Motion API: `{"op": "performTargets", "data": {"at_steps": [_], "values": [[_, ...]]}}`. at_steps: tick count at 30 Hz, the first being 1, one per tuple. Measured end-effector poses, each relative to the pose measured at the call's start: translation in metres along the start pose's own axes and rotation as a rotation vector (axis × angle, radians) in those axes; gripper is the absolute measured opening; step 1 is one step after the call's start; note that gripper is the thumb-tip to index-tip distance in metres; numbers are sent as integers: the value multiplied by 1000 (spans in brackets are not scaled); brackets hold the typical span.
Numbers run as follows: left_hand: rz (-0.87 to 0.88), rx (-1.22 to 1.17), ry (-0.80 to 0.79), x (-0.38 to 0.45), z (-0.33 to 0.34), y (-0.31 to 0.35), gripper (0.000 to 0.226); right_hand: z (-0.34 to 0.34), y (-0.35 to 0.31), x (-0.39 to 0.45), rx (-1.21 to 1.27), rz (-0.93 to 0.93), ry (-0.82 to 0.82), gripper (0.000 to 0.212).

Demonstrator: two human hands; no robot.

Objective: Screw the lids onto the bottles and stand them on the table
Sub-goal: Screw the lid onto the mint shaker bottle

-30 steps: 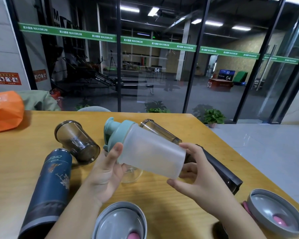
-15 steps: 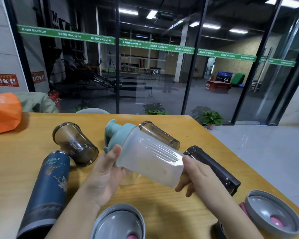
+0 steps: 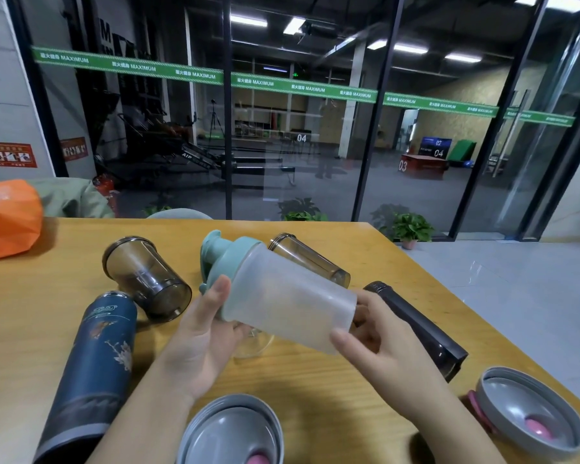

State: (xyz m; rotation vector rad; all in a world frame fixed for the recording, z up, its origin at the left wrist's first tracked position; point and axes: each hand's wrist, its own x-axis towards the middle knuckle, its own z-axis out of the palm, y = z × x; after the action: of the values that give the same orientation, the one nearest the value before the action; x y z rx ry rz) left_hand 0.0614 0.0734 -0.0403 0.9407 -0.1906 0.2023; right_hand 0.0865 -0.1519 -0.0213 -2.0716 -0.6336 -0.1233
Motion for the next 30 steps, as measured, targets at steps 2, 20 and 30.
{"op": "performTargets", "data": {"at_steps": [2, 20, 30], "values": [[7, 15, -30, -1, 2, 1, 75, 1, -2, 1, 69, 70, 4, 57], [12, 11, -36, -2, 3, 3, 77, 4, -1, -1, -25, -97, -39, 68], [4, 9, -86, -3, 4, 2, 80, 10, -9, 3, 228, 123, 11, 64]]}}
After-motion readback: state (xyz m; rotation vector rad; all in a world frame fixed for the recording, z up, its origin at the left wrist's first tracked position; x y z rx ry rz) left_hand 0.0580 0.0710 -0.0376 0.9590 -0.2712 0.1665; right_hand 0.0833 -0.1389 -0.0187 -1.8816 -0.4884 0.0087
